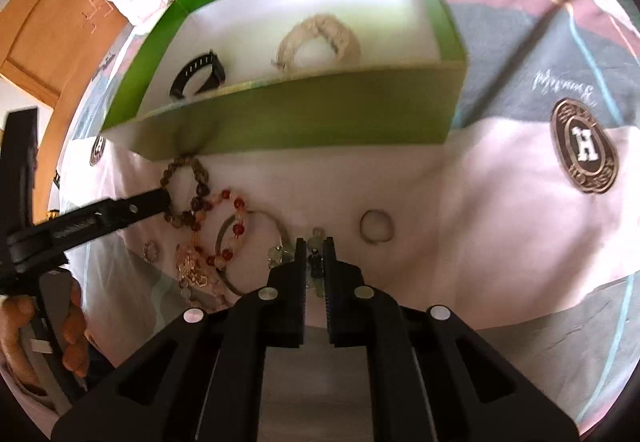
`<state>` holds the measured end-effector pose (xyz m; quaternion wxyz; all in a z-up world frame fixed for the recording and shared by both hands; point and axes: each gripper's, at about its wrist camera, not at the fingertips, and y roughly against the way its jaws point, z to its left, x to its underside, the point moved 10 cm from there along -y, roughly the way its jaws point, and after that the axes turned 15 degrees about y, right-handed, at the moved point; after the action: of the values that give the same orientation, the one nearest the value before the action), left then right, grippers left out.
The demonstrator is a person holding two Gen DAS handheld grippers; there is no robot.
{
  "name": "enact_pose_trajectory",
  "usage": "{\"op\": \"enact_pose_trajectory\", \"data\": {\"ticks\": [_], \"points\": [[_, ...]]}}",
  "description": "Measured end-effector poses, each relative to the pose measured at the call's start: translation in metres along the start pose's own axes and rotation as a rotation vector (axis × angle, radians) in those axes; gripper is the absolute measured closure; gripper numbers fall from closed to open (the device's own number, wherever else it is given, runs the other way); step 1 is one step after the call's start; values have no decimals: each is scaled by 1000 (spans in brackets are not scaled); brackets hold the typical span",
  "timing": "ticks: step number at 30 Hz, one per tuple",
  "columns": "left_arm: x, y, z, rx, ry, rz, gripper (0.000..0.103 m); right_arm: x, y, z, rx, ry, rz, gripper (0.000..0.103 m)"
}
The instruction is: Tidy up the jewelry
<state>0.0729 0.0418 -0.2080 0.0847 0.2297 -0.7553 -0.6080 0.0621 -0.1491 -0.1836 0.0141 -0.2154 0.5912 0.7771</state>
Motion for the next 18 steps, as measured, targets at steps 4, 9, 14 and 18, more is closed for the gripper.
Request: {"op": "enact_pose_trajectory", "data": {"ticks": [4, 9, 14, 18], "points": [[-1, -6, -7, -37, -47, -32, 29, -1, 6, -9, 25, -5, -8, 95], [-2, -12, -12, -118, -103, -75, 47, 5, 2, -10, 28, -1, 12, 95], [-1, -10, -26, -139, -161, -99, 92, 5, 5, -15, 38, -12, 10, 95], [-1, -5, -29, -95, -148, -80, 92, 4, 3, -18, 46, -22, 14, 95]]}}
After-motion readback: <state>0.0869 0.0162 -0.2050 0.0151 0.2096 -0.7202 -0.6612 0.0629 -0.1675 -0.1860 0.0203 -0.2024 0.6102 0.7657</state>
